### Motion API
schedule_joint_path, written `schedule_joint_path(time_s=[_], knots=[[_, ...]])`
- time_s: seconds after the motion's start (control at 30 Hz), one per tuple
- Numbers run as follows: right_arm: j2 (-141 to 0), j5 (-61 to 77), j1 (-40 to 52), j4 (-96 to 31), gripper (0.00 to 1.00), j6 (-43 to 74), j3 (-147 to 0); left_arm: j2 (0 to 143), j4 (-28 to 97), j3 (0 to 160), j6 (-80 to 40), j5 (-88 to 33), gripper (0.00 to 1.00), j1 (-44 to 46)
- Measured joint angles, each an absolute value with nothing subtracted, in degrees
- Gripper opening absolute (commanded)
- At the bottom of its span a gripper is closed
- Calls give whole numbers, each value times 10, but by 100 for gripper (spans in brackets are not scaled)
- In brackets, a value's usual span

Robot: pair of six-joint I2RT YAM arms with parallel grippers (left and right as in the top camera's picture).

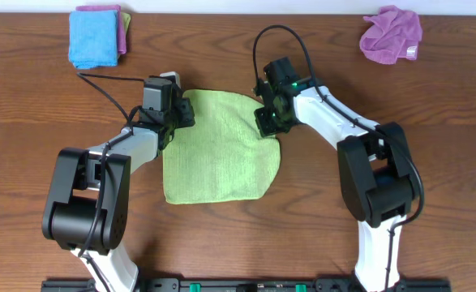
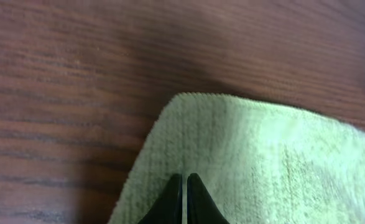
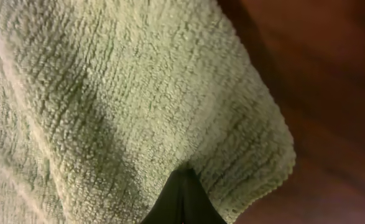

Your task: Fold the cloth

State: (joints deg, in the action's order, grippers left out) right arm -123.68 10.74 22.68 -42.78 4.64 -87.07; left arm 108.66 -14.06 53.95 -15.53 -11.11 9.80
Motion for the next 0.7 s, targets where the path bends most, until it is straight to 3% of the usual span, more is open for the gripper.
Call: schedule_joint_path(time_s=[0.7], knots=[[-1262, 79, 235, -517, 1, 51, -938, 1112, -140, 540, -150, -123, 6, 122]])
